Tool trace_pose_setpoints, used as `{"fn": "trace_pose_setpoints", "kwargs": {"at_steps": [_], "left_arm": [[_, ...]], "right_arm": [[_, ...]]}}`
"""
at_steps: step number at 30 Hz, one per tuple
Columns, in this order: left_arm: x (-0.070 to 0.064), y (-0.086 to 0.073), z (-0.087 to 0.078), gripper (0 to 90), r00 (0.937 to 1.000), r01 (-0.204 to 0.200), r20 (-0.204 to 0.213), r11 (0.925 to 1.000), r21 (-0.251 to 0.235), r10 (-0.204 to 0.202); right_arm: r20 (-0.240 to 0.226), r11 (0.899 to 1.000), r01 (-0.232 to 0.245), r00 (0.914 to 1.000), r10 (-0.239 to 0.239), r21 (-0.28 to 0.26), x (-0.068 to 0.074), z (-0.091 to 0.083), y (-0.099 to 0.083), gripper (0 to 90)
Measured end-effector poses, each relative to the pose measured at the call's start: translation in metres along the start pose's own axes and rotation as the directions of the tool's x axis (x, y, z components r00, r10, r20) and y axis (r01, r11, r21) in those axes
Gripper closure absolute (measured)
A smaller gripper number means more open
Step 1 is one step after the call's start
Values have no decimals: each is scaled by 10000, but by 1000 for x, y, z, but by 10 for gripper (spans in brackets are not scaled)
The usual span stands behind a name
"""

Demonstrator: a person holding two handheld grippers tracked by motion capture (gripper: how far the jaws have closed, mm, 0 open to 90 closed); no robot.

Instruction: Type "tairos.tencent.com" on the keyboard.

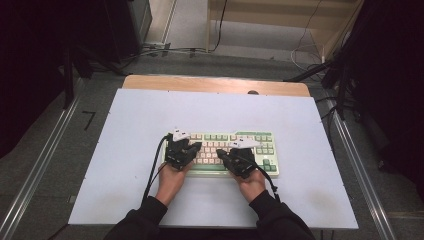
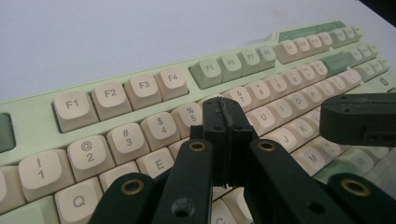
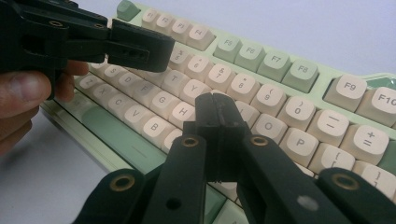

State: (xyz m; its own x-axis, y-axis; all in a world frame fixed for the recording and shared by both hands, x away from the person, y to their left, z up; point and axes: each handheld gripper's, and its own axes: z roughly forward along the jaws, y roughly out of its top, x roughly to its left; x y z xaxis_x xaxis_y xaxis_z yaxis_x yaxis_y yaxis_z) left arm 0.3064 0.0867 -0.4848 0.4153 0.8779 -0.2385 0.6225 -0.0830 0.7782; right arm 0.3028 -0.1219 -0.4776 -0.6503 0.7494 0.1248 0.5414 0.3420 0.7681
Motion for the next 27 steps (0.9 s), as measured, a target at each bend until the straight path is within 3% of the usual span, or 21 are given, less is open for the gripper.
{"fn": "trace_pose_setpoints", "kwargs": {"at_steps": [27], "left_arm": [[0,1,2,900,10000,15,8,10000,-21,-15]], "right_arm": [[74,10000,-28,10000,28,-8,-1,-2,-1,879]]}}
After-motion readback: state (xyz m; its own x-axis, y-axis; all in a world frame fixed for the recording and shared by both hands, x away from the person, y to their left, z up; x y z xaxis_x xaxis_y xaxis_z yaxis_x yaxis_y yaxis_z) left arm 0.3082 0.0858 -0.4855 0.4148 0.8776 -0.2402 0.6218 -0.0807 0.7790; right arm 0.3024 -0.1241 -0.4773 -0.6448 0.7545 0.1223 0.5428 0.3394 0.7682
